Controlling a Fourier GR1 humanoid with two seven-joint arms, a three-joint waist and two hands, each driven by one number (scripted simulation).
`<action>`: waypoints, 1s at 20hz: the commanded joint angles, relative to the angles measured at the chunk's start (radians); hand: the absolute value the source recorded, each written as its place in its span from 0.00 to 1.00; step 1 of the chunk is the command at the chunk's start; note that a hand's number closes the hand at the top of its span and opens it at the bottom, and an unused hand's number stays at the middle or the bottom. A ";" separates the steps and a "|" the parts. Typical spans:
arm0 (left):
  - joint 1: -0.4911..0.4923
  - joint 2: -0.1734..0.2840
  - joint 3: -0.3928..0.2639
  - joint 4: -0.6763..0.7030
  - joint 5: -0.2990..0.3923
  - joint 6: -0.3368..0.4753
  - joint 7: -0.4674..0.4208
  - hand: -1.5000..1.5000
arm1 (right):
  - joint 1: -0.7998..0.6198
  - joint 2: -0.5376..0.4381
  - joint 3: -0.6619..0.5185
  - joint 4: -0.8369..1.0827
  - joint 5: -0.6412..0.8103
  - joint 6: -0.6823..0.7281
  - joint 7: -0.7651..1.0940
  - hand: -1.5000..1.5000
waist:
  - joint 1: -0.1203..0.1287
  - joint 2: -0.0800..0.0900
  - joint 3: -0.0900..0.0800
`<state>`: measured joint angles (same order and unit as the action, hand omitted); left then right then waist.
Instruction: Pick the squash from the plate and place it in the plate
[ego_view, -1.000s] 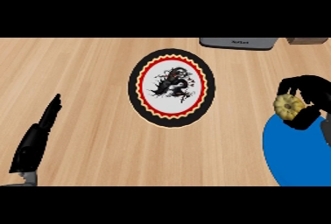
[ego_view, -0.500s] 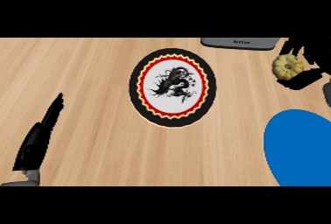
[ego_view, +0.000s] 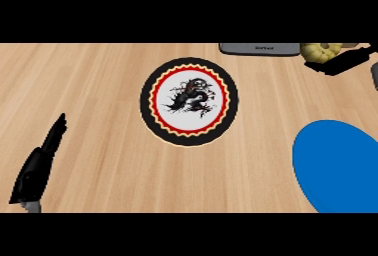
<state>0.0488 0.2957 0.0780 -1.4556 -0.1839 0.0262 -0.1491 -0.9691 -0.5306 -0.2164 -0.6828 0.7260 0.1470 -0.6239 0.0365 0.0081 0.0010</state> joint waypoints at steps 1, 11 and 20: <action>0.094 0.006 0.014 -0.032 0.005 -0.008 -0.045 0.50 | -0.063 0.055 0.018 -0.015 -0.035 0.072 -0.030 1.00 | -0.011 -0.008 -0.001; 0.025 0.002 0.033 -0.041 -0.003 -0.012 0.027 0.50 | -0.125 0.286 0.098 -0.207 -0.077 0.167 0.248 1.00 | -0.034 -0.013 -0.002; 0.013 0.022 0.057 -0.040 0.002 -0.038 0.024 0.50 | -0.113 0.508 0.235 -0.179 0.010 0.112 0.425 1.00 | -0.027 -0.009 -0.001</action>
<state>0.0807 0.3016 0.1189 -1.4864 -0.1868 -0.0005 -0.1441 -1.1127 -0.1098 -0.0495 -0.8625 0.6937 0.2784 -0.2528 0.0109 -0.0016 -0.0007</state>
